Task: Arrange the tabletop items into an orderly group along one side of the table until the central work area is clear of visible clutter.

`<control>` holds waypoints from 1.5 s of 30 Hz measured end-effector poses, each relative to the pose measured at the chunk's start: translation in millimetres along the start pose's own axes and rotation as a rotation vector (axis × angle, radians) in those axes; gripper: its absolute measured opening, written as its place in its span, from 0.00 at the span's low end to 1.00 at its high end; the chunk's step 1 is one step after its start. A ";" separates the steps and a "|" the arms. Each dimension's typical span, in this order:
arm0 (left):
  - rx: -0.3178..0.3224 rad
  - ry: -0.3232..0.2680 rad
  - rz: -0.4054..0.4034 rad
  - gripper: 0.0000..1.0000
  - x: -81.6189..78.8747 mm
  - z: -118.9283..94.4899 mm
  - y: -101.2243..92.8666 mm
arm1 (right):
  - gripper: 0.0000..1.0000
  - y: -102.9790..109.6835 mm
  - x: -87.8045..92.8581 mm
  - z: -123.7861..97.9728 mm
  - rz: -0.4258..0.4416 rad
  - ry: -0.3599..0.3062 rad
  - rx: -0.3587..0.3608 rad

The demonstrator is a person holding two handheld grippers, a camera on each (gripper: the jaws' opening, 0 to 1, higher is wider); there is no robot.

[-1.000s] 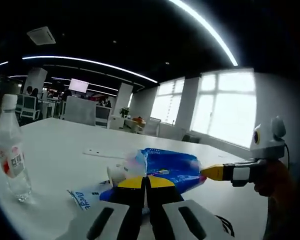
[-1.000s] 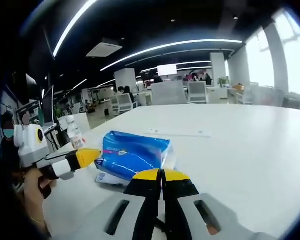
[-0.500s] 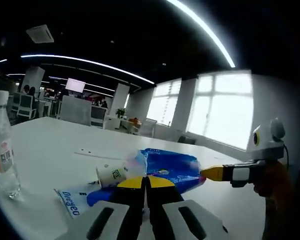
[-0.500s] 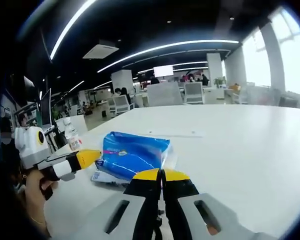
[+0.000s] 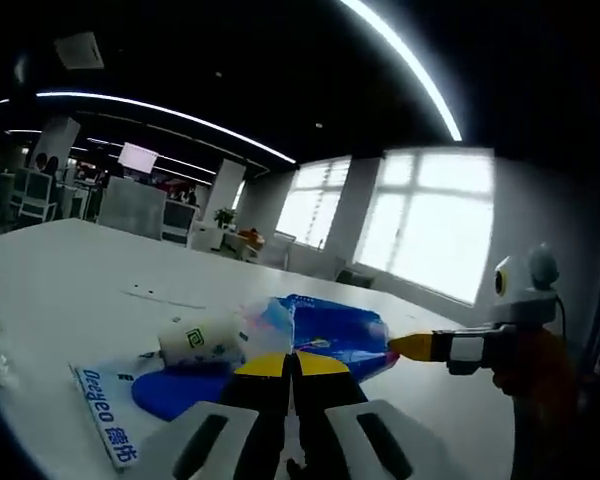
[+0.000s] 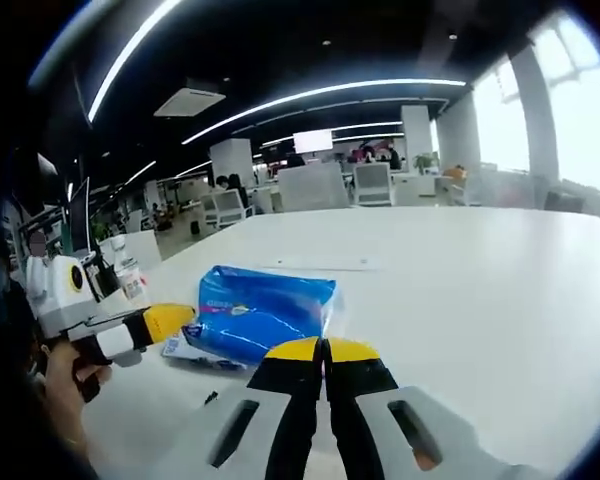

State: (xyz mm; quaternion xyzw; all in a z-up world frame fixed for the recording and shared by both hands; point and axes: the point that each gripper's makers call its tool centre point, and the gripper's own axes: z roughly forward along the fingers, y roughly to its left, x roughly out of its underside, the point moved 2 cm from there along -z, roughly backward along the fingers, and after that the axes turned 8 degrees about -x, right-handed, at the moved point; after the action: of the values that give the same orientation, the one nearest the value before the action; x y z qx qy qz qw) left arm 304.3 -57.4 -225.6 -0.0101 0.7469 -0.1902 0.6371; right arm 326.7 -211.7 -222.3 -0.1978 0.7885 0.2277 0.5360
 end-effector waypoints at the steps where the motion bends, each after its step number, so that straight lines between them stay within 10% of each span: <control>1: 0.005 -0.001 -0.003 0.00 0.0 1.1 -1.8 | 0.00 -1.5 0.3 -0.5 0.003 0.001 0.002; 45: 0.113 0.050 -0.033 0.00 28.5 30.2 -46.1 | 0.00 -51.4 15.9 -22.9 0.026 0.016 0.081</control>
State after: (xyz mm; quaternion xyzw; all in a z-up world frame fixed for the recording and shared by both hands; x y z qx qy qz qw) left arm 317.3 -115.7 -242.4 0.0185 0.7503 -0.2427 0.6147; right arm 332.5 -267.9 -237.3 -0.1672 0.8038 0.2010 0.5344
